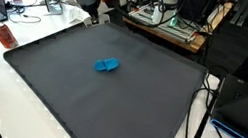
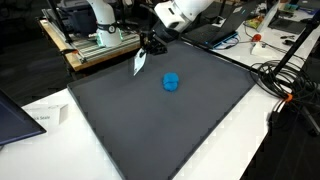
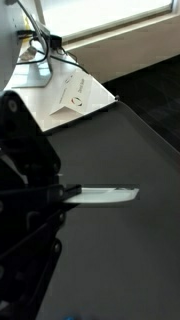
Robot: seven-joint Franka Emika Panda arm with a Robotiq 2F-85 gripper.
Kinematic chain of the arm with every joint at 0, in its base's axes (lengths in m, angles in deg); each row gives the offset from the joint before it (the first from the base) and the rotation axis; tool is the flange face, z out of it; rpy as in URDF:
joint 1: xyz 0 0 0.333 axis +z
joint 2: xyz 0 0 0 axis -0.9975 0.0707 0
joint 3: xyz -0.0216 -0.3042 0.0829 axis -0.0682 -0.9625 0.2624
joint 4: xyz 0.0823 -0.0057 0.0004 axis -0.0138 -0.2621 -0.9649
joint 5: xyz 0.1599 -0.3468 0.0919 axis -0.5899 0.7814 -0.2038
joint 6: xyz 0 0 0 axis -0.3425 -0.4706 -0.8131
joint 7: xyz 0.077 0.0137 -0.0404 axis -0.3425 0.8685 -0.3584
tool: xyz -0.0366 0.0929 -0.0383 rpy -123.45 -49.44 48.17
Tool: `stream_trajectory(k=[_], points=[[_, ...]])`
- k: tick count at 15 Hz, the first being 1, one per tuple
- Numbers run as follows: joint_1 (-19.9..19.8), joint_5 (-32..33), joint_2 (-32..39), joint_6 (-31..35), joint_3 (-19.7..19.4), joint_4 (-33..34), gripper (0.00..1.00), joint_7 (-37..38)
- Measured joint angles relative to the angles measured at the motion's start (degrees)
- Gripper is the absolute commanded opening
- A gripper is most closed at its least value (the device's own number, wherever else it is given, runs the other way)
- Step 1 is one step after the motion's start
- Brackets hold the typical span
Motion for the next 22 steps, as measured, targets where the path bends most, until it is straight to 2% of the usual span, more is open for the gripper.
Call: stream_trajectory(k=[5,10,14,19,22], points=[[-1.8,-1.6,-8.7,12.1,0.4,-12.6,0.01,-10.3],[-3.7,-2.9,-19.1,29.1,0.3,-26.8,0.04,-13.0],[-3.9,-2.9,-22.1,30.8,0.3,-29.9,0.01,-13.6],[-3.5,-3.3,-20.4,31.7,2.0,-30.1,0.01,-11.9],[-2.8,-3.4,-19.3,34.8,3.0,-30.9,0.01,-8.3]])
